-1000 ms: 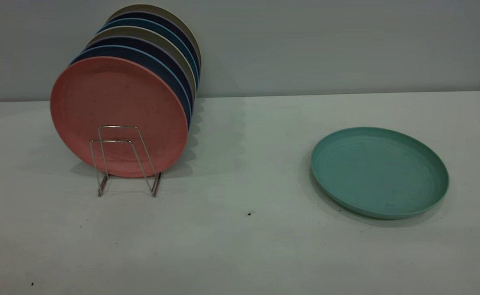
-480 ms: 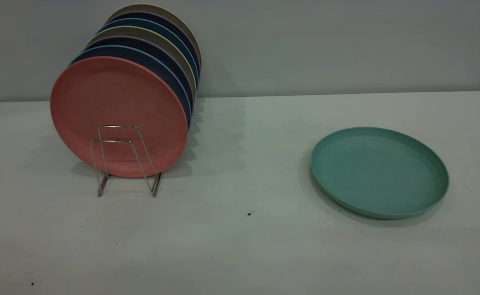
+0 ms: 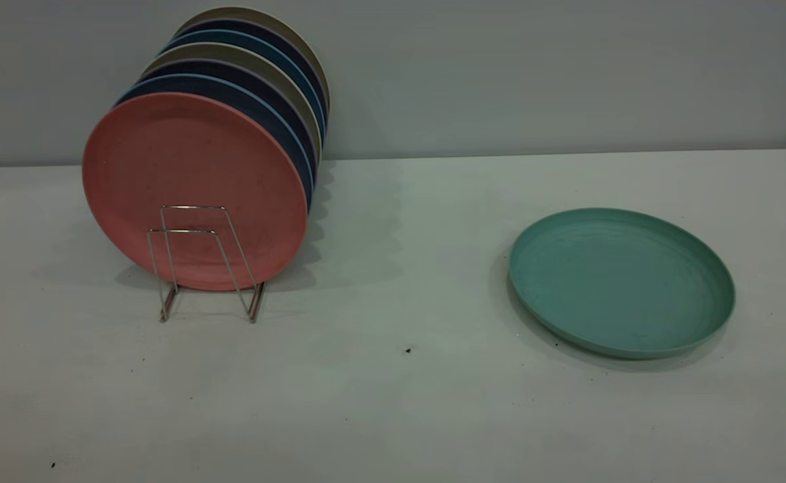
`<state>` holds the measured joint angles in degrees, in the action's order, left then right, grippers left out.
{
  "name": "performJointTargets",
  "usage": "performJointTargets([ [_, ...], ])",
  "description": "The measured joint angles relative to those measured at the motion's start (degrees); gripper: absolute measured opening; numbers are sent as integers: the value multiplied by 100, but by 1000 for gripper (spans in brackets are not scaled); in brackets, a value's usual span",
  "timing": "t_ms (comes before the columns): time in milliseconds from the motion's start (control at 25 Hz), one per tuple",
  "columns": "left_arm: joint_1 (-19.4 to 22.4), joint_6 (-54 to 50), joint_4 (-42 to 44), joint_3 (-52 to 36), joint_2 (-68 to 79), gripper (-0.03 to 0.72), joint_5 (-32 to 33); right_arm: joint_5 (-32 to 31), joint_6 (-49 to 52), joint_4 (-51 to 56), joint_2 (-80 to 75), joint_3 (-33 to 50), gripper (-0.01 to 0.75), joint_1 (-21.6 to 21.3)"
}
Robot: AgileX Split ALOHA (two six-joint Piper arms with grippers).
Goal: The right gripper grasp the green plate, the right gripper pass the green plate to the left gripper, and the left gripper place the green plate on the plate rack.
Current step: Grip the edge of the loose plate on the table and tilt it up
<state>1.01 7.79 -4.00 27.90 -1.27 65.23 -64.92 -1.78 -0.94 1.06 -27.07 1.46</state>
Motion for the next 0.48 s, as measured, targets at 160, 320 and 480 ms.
performJointTargets([
  [160, 0, 0, 0, 0, 0, 393, -5, 0, 0, 0, 0, 0, 511, 0],
  [320, 0, 0, 0, 0, 0, 393, -5, 0, 0, 0, 0, 0, 511, 0],
  [480, 0, -61, 0, 0, 13, 401, -5, 0, 0, 0, -46, 0, 511, 0],
])
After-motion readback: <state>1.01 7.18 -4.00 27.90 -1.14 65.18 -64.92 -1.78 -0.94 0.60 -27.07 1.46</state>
